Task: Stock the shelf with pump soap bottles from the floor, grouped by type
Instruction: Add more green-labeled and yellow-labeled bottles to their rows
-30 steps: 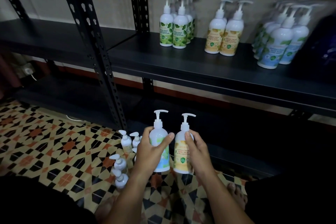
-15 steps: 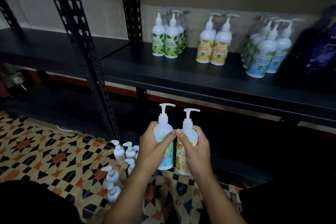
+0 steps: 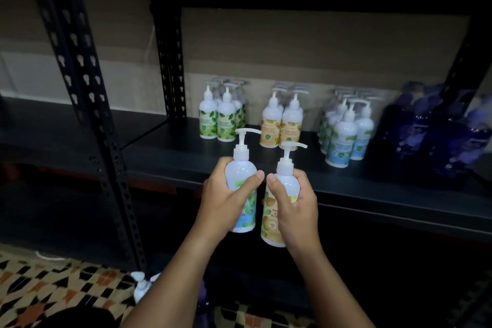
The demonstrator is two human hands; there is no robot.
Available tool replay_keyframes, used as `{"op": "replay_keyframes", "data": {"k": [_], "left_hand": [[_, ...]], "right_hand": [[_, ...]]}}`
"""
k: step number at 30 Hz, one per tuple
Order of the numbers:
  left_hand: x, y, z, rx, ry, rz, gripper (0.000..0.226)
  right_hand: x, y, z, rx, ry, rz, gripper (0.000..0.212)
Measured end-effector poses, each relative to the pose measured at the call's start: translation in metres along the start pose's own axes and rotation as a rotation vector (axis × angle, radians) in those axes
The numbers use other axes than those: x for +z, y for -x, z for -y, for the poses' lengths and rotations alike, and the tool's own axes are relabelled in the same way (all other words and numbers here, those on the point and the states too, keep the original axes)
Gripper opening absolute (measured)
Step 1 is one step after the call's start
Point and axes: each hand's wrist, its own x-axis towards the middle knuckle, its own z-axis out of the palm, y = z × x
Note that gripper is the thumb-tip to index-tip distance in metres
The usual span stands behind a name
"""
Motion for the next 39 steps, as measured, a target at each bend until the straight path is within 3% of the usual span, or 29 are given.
{"op": "replay_keyframes", "data": {"k": [8, 13, 21, 24, 29, 34, 39], "left_hand": [[0.004, -0.049, -0.018, 0.064, 0.017, 0.031, 0.049], [0.001, -0.060, -0.015, 0.067, 0.035, 0.010, 0.051], [-0.008, -0.070, -0.009, 0.054, 0.094, -0.032, 0.041], [-0.012, -0.074, -0.007, 0.052, 0.095, -0.051, 0.041], [-0.019, -0.074, -0.006, 0.058, 0.096, -0.056, 0.035], [-0.023, -0.074, -0.006, 0.052, 0.099, -0.048, 0.036], [-0.026, -0.075, -0.007, 0.059, 0.110, -0.055, 0.034]], "right_hand": [[-0.001, -0.050, 0.023, -0.092, -0.047, 0.063, 0.023], [0.004, -0.073, 0.011, -0.112, 0.051, 0.115, 0.022], [0.010, -0.108, -0.009, -0.090, 0.145, 0.185, 0.037], [0.012, -0.120, -0.020, -0.065, 0.237, 0.158, 0.052], [0.013, -0.132, -0.032, 0.074, 0.225, -0.021, 0.090], [0.024, -0.145, -0.040, 0.129, 0.307, -0.102, 0.069], [0.037, -0.155, -0.044, 0.153, 0.362, -0.141, 0.066]]}}
